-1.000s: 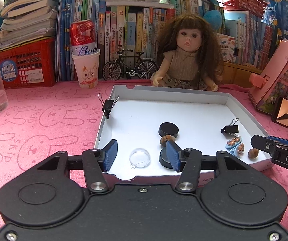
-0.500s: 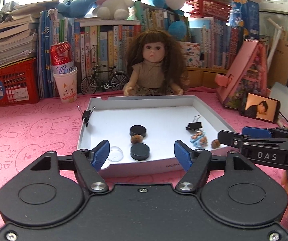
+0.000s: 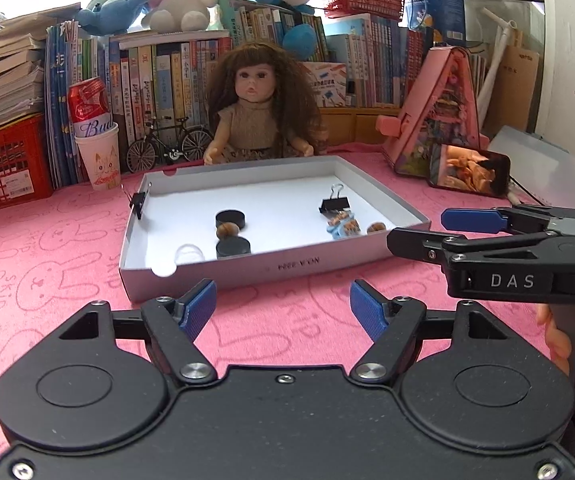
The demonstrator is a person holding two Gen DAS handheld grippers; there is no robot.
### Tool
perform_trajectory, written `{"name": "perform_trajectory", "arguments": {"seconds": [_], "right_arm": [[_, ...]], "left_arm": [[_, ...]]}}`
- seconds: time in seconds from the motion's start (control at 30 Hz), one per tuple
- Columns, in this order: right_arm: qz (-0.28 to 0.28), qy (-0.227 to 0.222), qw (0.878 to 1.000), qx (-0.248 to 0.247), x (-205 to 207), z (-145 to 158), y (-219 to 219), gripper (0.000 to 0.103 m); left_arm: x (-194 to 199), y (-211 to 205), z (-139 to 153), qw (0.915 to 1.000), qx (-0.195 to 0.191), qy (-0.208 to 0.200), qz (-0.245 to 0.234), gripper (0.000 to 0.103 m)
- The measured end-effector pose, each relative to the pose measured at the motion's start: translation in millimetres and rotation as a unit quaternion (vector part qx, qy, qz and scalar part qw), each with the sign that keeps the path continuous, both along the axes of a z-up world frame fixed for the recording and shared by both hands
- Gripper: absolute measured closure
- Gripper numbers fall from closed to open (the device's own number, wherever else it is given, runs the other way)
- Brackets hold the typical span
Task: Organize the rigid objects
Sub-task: 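Withdraw both open tools toward the black lid and red object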
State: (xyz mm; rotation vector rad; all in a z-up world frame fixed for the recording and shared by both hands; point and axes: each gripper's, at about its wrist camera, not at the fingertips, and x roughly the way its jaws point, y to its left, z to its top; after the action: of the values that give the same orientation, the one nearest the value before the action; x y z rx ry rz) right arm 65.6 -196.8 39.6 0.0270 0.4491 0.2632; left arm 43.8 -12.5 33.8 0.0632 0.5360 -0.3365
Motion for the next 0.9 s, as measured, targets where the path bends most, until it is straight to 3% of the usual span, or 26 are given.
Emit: {"name": "perform_trajectory", "arguments": {"seconds": [0.2,0.33,0.5,0.7,0.77,0.9], "right_arm": [[0.007,0.003,1.000,-0.013,-18.0,-10.9,-4.1,0.017],[0.002,0.014,1.000,-0.020,-26.0,-18.8,-8.7,0.016],[-0.009,0.025,1.000,-0.015,-32.6,-23.1,-16.9,0.016],[-0.003,0.029,0.999,-0.024,-41.8,-22.8,-21.2,0.016],[-0.001,0.031,0.999,-0.026,-45.6,-23.2,-22.6,0.016],[0.004,0.040,0.999,-0.027,-53.5,-24.9,-25.2,0.016]], "left_arm": [[-26.8,6.7,-8.4,0.9991,-0.026,0.014,-0.030,0.033],[-45.4,2.0,-13.4,0.9979,-0.015,0.011,-0.063,0.036],[-54.5,-8.7,-21.1,0.9959,-0.004,0.018,-0.089,0.051],[-46.6,-13.7,-31.0,0.9967,-0.004,0.035,-0.073,0.058],[-43.3,-13.6,-33.2,0.9968,-0.006,0.042,-0.068,0.073],[-39.0,-7.6,-32.0,0.9976,-0.023,0.044,-0.048,0.073]]}}
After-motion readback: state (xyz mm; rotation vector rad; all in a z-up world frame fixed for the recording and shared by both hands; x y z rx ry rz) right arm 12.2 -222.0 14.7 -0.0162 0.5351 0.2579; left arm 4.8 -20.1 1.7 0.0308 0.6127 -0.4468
